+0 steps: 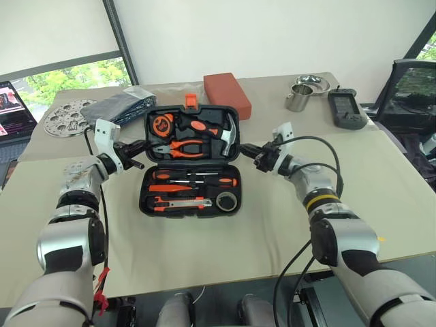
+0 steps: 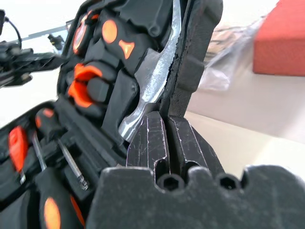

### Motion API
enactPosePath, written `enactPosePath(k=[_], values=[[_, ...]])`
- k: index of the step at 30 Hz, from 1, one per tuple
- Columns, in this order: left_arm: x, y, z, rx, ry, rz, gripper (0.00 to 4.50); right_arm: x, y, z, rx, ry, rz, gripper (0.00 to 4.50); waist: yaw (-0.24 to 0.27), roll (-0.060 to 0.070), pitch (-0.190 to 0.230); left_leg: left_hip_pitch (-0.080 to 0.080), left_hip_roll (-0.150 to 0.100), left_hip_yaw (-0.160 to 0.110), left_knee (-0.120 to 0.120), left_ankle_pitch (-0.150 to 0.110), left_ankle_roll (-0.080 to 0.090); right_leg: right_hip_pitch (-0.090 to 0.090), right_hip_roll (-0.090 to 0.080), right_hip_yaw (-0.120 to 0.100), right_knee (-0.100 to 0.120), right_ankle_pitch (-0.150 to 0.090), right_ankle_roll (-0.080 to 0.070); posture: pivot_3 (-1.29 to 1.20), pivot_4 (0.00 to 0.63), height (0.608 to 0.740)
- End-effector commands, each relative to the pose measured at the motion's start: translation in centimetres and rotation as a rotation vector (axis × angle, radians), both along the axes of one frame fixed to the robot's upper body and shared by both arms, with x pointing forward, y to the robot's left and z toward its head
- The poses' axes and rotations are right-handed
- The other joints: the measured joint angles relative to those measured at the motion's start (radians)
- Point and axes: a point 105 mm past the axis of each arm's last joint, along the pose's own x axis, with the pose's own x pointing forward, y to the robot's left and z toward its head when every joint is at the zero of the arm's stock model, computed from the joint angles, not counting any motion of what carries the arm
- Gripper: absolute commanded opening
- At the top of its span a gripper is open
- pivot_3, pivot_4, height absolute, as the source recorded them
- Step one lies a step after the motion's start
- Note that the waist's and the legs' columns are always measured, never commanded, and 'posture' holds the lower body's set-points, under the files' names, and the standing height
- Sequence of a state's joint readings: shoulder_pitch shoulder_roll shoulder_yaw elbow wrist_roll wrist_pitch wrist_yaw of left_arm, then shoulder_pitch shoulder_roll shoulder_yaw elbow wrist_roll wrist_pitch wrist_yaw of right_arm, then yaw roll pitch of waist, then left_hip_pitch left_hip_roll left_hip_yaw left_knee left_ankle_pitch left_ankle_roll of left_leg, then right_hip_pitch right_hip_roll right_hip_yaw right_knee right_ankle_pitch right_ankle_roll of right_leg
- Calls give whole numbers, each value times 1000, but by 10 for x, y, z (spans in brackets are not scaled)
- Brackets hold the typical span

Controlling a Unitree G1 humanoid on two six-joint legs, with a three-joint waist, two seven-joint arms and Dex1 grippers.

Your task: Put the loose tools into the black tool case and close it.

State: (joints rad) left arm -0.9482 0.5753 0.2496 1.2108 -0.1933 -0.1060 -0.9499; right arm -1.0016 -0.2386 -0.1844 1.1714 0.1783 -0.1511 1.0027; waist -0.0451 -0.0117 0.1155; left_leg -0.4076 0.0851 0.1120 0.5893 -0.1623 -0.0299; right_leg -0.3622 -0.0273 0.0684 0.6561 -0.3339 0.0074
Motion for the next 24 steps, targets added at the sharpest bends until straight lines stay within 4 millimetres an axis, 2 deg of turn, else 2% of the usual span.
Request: enactPosePath(k=[1, 12, 18, 24], values=[[-3, 10, 29, 72, -170, 18, 0, -4, 1, 45, -4, -273, 20, 67, 0, 0, 0, 0, 0, 0, 0, 0, 0, 0, 0, 0, 0, 0, 0, 0, 150, 736], [-32, 4, 5, 352, -304, -96, 0, -31, 1, 21, -143, -467, 91, 67, 0, 0, 0, 1, 1, 1, 0, 0, 0, 0, 0, 0, 0, 0, 0, 0, 150, 736], [-42, 10, 4, 463, -412, -58, 0, -41, -3, 17, -205, -575, 99, 67, 3, 0, 0, 3, 1, 2, 0, -1, 1, 2, 0, 1, 1, 0, 0, 0, 150, 736], [-52, 13, -8, 577, -455, -56, 0, -53, -6, 13, -298, -694, 129, 67, 4, 0, 0, 5, 1, 2, 0, -3, 6, 4, -1, 1, 0, 0, 0, 0, 150, 736]])
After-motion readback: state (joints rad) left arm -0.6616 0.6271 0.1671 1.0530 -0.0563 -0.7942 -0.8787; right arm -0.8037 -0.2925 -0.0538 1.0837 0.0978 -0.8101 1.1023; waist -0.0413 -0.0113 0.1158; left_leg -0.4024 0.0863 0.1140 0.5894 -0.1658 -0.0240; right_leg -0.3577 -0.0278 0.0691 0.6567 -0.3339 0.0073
